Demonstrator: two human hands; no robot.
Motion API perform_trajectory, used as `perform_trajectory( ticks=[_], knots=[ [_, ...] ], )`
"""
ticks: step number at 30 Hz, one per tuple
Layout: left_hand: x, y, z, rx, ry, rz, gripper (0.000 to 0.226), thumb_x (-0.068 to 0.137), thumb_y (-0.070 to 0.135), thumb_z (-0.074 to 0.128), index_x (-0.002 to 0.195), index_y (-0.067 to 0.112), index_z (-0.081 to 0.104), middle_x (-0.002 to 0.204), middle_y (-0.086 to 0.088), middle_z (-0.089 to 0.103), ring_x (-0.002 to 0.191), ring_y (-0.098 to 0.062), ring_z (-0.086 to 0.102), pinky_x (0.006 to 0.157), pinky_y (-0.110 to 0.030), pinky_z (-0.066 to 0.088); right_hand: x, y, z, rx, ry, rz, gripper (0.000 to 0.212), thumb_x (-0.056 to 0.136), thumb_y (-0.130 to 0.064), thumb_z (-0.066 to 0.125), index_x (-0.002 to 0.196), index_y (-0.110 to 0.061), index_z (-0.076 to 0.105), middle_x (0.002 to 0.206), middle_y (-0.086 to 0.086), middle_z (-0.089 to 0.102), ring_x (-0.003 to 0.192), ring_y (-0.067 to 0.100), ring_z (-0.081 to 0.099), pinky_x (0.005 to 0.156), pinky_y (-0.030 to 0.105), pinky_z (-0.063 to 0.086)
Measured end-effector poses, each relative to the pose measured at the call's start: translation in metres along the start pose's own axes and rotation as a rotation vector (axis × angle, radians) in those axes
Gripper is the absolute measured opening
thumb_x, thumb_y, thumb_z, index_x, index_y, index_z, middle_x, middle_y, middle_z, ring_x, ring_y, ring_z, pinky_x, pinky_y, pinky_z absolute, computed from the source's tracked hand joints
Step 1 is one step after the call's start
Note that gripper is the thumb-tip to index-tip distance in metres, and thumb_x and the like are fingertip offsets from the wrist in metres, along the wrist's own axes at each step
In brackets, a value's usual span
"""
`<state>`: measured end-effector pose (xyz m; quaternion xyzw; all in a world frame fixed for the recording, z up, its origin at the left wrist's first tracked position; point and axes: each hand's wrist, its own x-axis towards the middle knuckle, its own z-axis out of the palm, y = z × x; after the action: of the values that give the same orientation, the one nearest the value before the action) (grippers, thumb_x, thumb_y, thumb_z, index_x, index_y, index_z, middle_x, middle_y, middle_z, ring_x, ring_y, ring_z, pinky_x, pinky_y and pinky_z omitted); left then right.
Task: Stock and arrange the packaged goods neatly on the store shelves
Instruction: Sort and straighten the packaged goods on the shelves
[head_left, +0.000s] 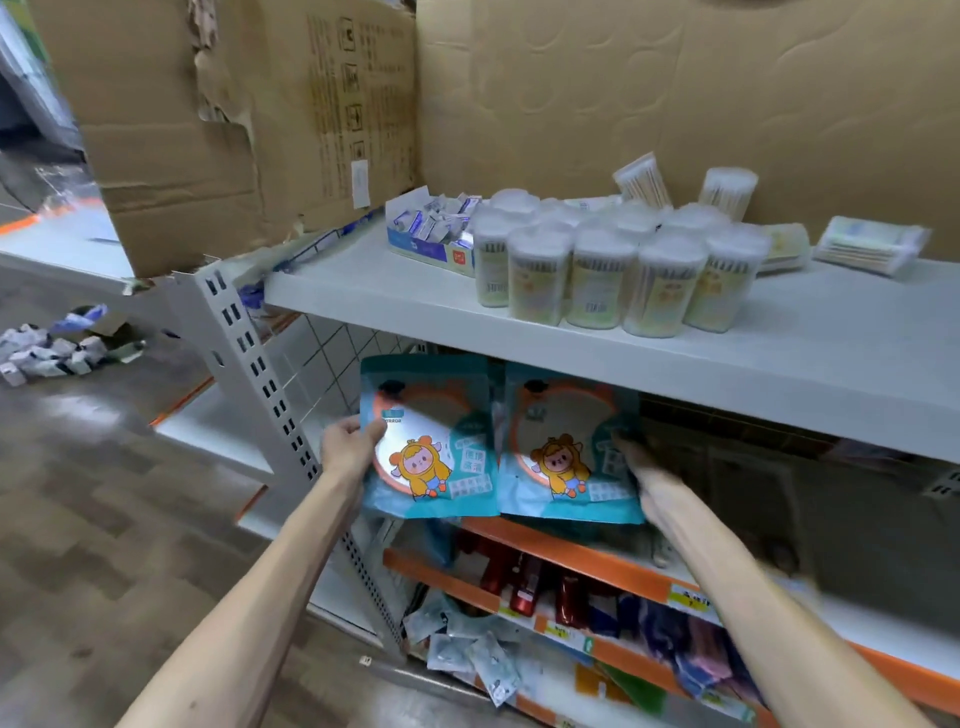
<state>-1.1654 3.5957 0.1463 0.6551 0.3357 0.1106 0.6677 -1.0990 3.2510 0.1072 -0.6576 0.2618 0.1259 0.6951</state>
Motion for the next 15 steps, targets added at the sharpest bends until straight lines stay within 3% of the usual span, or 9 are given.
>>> perform_trajectory(
  ticks=[2, 6, 10, 13, 15],
  knots=[
    [0.017, 0.008, 0.000, 0.018, -0.045, -0.008, 0.011, 0.090, 0.011, 0.066, 0.096, 0.001, 0.065, 0.082, -0.017, 0.071, 0.068, -0.032, 0.068, 0.069, -0.044, 0.059, 0.005, -0.004, 0.010, 0.012, 0.011, -0.021, 0.032, 0.090, -0.033, 0.065, 0.114, -0.012, 0.062, 0.105, 0.014, 0.070, 0.091, 0.029, 0.069, 0.078, 0.042, 0.058],
    [0.053, 0.023, 0.004, 0.140, -0.073, 0.004, 0.015, 0.086, 0.002, 0.066, 0.098, -0.007, 0.063, 0.073, -0.015, 0.065, 0.058, -0.025, 0.061, 0.053, -0.032, 0.050, 0.012, -0.008, 0.030, 0.040, 0.039, -0.011, 0.039, 0.090, -0.032, 0.065, 0.123, -0.010, 0.060, 0.114, 0.015, 0.067, 0.100, 0.031, 0.066, 0.083, 0.041, 0.055],
    [0.087, 0.025, 0.010, 0.204, -0.105, -0.012, 0.013, 0.084, 0.005, 0.070, 0.085, -0.006, 0.063, 0.076, -0.017, 0.066, 0.062, -0.027, 0.061, 0.058, -0.040, 0.055, 0.008, -0.009, 0.049, -0.020, 0.110, -0.030, 0.047, 0.091, -0.036, 0.066, 0.128, -0.009, 0.055, 0.125, 0.011, 0.061, 0.109, 0.030, 0.061, 0.094, 0.042, 0.051],
    [0.112, 0.017, 0.017, 0.332, -0.155, 0.073, 0.016, 0.089, 0.016, 0.069, 0.088, 0.000, 0.067, 0.077, -0.017, 0.067, 0.068, -0.026, 0.061, 0.070, -0.054, 0.055, -0.004, -0.007, 0.056, -0.291, 0.281, -0.244, 0.036, 0.094, -0.033, 0.061, 0.123, -0.014, 0.050, 0.122, 0.008, 0.057, 0.104, 0.028, 0.057, 0.088, 0.038, 0.050],
    [0.125, 0.009, 0.022, 0.420, -0.179, 0.122, 0.016, 0.092, 0.019, 0.065, 0.087, 0.005, 0.067, 0.074, -0.015, 0.068, 0.060, -0.026, 0.062, 0.065, -0.053, 0.055, -0.008, -0.002, 0.058, -0.557, 0.394, -0.452, 0.030, 0.093, -0.026, 0.061, 0.118, -0.010, 0.052, 0.117, 0.015, 0.059, 0.104, 0.032, 0.058, 0.088, 0.041, 0.051]
  ],
)
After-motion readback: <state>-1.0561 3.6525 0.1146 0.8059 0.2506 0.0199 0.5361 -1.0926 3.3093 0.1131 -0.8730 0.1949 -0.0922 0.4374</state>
